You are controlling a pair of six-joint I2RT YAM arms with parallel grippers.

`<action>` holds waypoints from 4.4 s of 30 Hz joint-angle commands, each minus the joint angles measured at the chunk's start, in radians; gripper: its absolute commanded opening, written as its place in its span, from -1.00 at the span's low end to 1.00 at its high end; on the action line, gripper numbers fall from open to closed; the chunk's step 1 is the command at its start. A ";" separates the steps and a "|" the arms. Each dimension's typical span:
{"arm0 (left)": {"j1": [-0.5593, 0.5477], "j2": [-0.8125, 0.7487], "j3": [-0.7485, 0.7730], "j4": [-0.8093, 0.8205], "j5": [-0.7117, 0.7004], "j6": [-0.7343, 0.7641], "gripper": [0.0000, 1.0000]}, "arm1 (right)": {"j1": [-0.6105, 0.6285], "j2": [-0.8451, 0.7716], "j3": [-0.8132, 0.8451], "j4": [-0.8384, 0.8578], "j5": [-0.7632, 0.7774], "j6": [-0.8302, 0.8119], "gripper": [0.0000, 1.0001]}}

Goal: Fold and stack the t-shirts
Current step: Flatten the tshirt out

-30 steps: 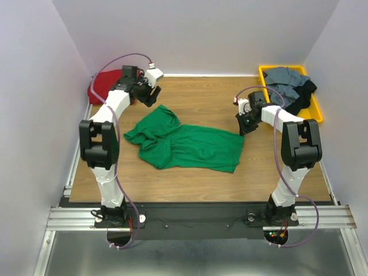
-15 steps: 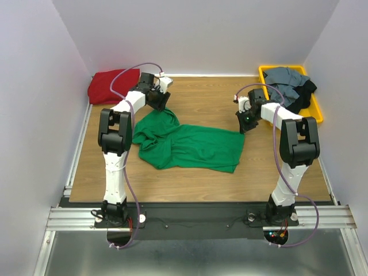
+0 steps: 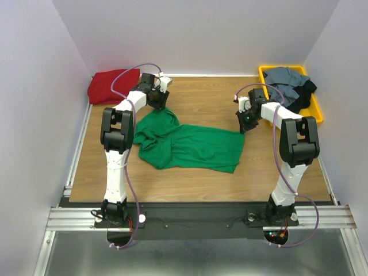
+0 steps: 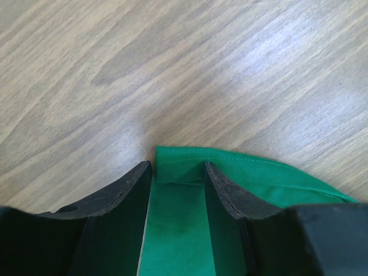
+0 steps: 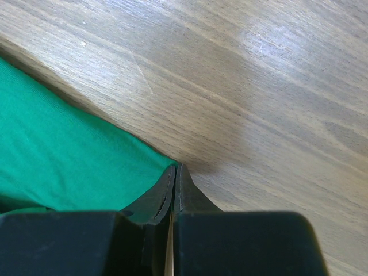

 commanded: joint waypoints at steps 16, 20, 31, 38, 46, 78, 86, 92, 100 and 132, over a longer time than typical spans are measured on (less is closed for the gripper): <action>-0.001 -0.091 0.102 -0.022 -0.032 -0.012 -1.00 | -0.032 -0.013 0.074 -0.024 -0.008 0.002 -0.99; -0.001 -0.140 0.079 -0.021 -0.033 -0.007 -1.00 | -0.034 -0.044 0.083 -0.027 -0.016 0.010 -0.99; 0.025 -0.231 0.042 -0.001 -0.085 0.017 -1.00 | -0.066 -0.059 0.120 -0.029 0.020 -0.003 -0.99; 0.039 -0.309 0.065 0.007 -0.035 0.028 -1.00 | -0.075 -0.104 0.200 -0.029 0.010 0.020 -0.99; 0.056 -0.374 0.110 0.013 -0.002 -0.010 -1.00 | -0.087 -0.145 0.347 -0.029 0.047 0.030 -0.99; 0.082 -0.898 0.094 0.076 0.013 -0.191 -1.00 | -0.095 -0.470 0.645 -0.001 0.141 0.072 -0.99; 0.082 -1.061 0.025 0.125 -0.019 -0.250 -1.00 | -0.094 -0.524 0.744 0.008 0.179 0.066 -0.99; 0.082 -1.044 -0.004 0.143 -0.045 -0.238 -1.00 | -0.095 -0.477 0.705 0.036 0.156 0.051 -0.99; 0.088 -0.791 0.134 0.220 -0.024 -0.238 -1.00 | -0.095 -0.263 0.813 0.115 0.135 0.092 -0.99; 0.188 -0.801 -0.628 0.867 0.223 -0.075 -1.00 | -0.094 -0.237 0.238 0.550 -0.040 0.056 -0.99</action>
